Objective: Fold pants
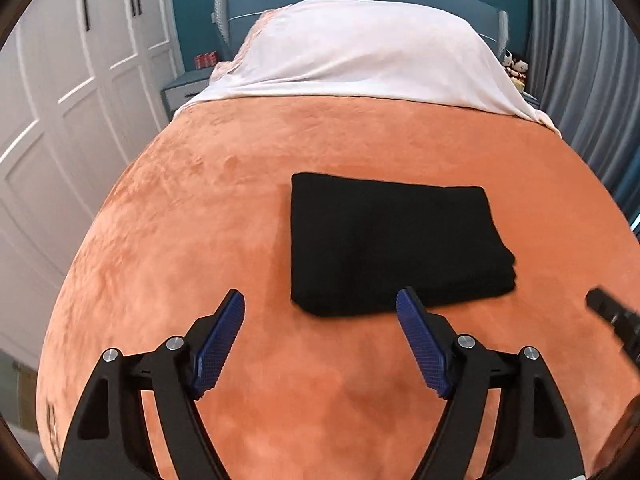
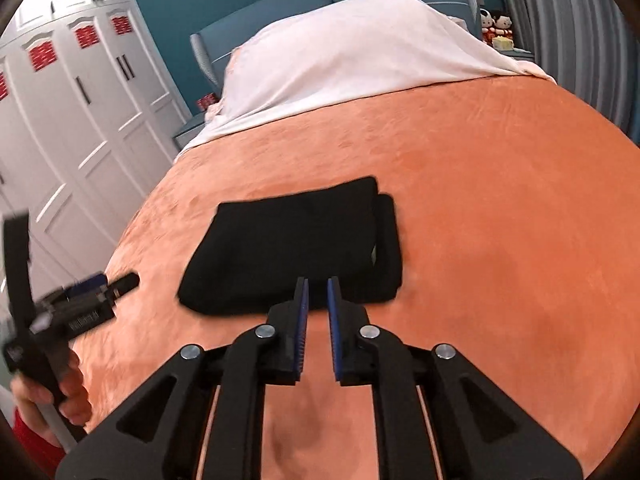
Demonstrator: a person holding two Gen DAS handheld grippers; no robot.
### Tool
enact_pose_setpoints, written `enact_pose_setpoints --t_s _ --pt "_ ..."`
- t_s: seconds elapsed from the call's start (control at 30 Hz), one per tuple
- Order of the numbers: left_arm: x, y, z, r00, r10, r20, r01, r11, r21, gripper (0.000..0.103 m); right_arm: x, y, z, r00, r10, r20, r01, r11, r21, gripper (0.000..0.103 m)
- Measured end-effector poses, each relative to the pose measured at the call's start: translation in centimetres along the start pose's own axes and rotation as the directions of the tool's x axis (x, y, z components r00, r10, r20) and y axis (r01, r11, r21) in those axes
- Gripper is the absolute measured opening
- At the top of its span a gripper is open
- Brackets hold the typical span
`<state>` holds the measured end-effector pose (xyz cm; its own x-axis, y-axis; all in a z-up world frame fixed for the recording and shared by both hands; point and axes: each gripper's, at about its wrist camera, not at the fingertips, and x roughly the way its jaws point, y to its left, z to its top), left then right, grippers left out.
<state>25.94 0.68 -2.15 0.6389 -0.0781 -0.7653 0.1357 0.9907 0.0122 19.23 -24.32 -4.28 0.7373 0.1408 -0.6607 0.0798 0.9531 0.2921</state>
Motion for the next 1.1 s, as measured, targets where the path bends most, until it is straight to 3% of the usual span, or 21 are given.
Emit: enact_pose_setpoints --t_s 0.23,0.37,0.47,0.53,0.57,0.6,0.87,1.1 --pt "-4.3 -0.8 -3.7 0.998 -0.003 -0.064 0.003 1.0 -0.013 0.076 -3.6 1.9 -5.0 0.998 -0.01 -0.058 0.01 1.0 0.014 0.012" --pt "-9.0 -1.6 -6.1 0.999 0.045 -0.02 -0.045 0.999 -0.001 0.076 -6.9 3.2 -6.1 0.999 0.01 -0.041 -0.01 1.0 0.017 0.012" --pt "-11.5 -1.8 -7.2 0.998 0.06 0.011 -0.06 0.998 0.005 0.081 -9.7 4.7 -6.2 1.0 -0.02 0.001 0.02 0.999 -0.031 0.012" --pt "-12.8 -1.7 -7.9 0.998 0.064 0.024 -0.064 0.998 -0.005 0.081 -11.2 5.6 -6.3 0.998 -0.047 0.038 0.049 0.997 -0.063 0.025" --pt "-13.4 -1.7 -8.2 0.997 0.068 0.033 -0.068 0.998 -0.005 0.081 -11.9 6.0 -6.3 0.997 -0.051 0.054 0.055 0.996 -0.07 0.041" --pt "-14.0 -1.7 -8.6 0.996 0.077 0.037 -0.077 0.997 0.0 0.081 -12.7 6.3 -6.5 0.996 -0.051 0.073 0.057 0.995 -0.081 0.046" --pt "-18.0 -2.3 -10.9 0.984 0.139 0.114 -0.145 0.988 0.046 0.087 -15.9 7.8 -7.9 0.994 -0.03 0.103 0.042 0.993 -0.11 0.046" --pt "-19.6 -2.5 -11.9 0.988 0.106 0.116 -0.114 0.991 0.063 0.087 -17.2 8.4 -8.6 0.994 -0.027 0.106 0.04 0.991 -0.124 0.046"
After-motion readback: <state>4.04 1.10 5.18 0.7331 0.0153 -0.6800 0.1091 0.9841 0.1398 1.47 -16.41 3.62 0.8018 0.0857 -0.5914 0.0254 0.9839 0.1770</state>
